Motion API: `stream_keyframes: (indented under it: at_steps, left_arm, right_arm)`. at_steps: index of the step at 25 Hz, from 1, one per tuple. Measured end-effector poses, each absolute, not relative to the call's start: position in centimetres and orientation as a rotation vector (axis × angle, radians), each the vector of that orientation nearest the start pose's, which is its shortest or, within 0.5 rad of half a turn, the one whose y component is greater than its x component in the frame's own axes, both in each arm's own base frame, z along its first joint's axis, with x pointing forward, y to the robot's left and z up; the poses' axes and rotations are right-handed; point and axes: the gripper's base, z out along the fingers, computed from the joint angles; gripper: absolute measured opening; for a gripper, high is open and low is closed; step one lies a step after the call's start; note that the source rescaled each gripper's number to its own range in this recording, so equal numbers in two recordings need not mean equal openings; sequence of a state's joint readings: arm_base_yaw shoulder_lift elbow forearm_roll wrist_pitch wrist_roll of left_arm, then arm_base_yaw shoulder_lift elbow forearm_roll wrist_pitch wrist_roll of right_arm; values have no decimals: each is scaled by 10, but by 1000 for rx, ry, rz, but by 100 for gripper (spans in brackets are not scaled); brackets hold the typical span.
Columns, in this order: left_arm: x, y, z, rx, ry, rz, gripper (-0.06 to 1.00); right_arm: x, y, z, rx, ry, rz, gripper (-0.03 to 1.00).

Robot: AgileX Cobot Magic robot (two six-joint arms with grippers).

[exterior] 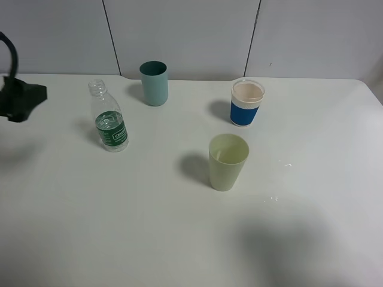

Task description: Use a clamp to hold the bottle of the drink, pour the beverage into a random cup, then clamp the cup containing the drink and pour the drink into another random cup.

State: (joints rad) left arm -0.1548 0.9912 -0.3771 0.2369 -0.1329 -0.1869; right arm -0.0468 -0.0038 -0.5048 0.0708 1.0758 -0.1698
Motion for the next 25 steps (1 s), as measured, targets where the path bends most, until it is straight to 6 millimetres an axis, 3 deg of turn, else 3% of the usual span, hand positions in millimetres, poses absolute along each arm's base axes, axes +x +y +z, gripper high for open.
stream_keyframes:
  at_steps: [6, 8, 10, 16, 25]
  left_arm:
    - [151, -18, 302, 162, 1918, -14, 100]
    - [124, -12, 330, 110, 1874, -17, 100]
    - [114, -10, 339, 93, 1853, -27, 100]
    - [75, -3, 356, 51, 1813, -36, 100]
    - [28, 11, 345, -130, 1865, 77, 100]
  right_arm:
    - [-7, 6, 278, -130, 2045, -50, 100]
    - [-7, 6, 278, -130, 2045, -50, 100]
    - [-7, 6, 278, -130, 2045, -50, 100]
    - [-7, 6, 278, -130, 2045, -50, 100]
    - [-7, 6, 278, -130, 2045, -50, 100]
